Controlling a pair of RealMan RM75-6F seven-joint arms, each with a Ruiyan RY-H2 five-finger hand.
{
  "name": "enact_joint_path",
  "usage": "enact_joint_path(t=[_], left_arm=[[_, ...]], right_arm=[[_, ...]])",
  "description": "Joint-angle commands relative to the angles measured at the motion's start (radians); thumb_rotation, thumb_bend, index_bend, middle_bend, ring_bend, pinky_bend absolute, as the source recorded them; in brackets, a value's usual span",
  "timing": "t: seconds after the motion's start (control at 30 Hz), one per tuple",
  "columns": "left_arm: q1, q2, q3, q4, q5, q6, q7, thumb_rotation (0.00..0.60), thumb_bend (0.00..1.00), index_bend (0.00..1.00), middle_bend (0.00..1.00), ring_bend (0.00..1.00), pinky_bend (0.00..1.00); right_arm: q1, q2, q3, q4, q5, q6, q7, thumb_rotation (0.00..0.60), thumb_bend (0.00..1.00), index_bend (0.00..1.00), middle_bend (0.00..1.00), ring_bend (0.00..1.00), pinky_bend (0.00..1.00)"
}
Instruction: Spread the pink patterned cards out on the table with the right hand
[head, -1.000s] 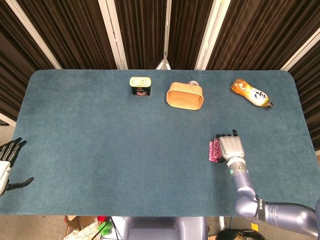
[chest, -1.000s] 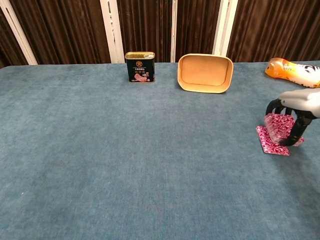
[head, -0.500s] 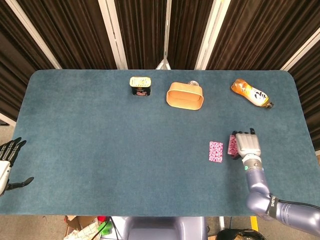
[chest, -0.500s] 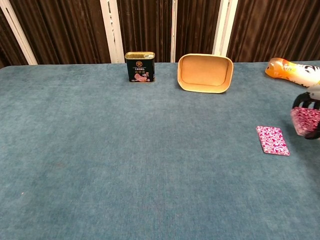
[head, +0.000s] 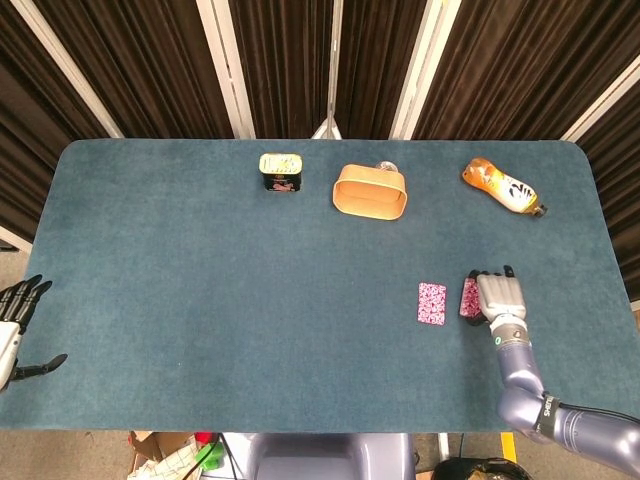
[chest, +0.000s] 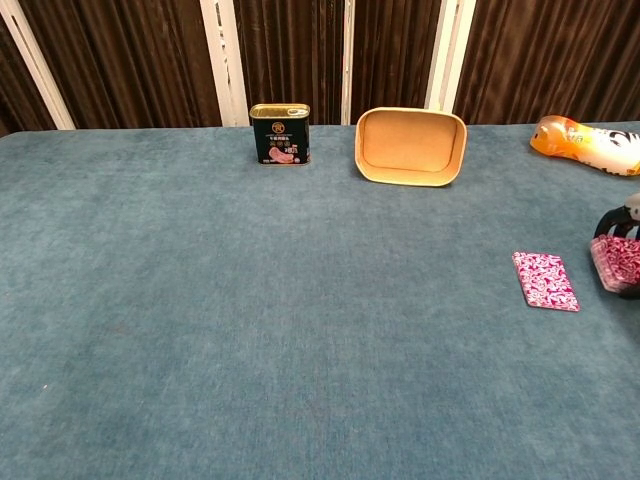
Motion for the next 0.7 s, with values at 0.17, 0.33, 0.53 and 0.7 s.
enact_joint_path(t=[0.17, 0.33, 0.53, 0.7], left_arm=[[0.0, 0.001, 0.0, -0.001, -0.001, -0.001, 0.001, 0.6, 0.02, 0.0, 0.0, 0.0, 0.0], [0.0, 0.001, -0.001, 0.0, -0.002, 0.001, 0.001, 0.6, 0.02, 0.0, 0.0, 0.0, 0.0], [0.0, 0.003, -0.003, 0.0, -0.005, 0.0, -0.001, 0.6, 0.02, 0.0, 0.0, 0.0, 0.0], [0.0, 0.003, -0.002, 0.0, -0.003, -0.001, 0.001, 0.6, 0.02, 0.0, 0.0, 0.0, 0.0]], right_arm=[[0.004, -0.002, -0.012, -0.004, 0.012, -0.017, -0.014, 0.6, 0.25, 0.0, 0.1, 0.05, 0.0], [0.007, 0.008, -0.007, -0.022, 0.005, -0.005, -0.015, 0.6, 0.25, 0.0, 0.05, 0.01, 0.0], [0.01, 0.023, -0.011, -0.044, 0.017, -0.003, -0.026, 0.6, 0.25, 0.0, 0.05, 0.01, 0.0], [0.014, 0.035, -0.02, -0.058, 0.047, -0.011, -0.042, 0.6, 0.25, 0.0, 0.04, 0.0, 0.0]])
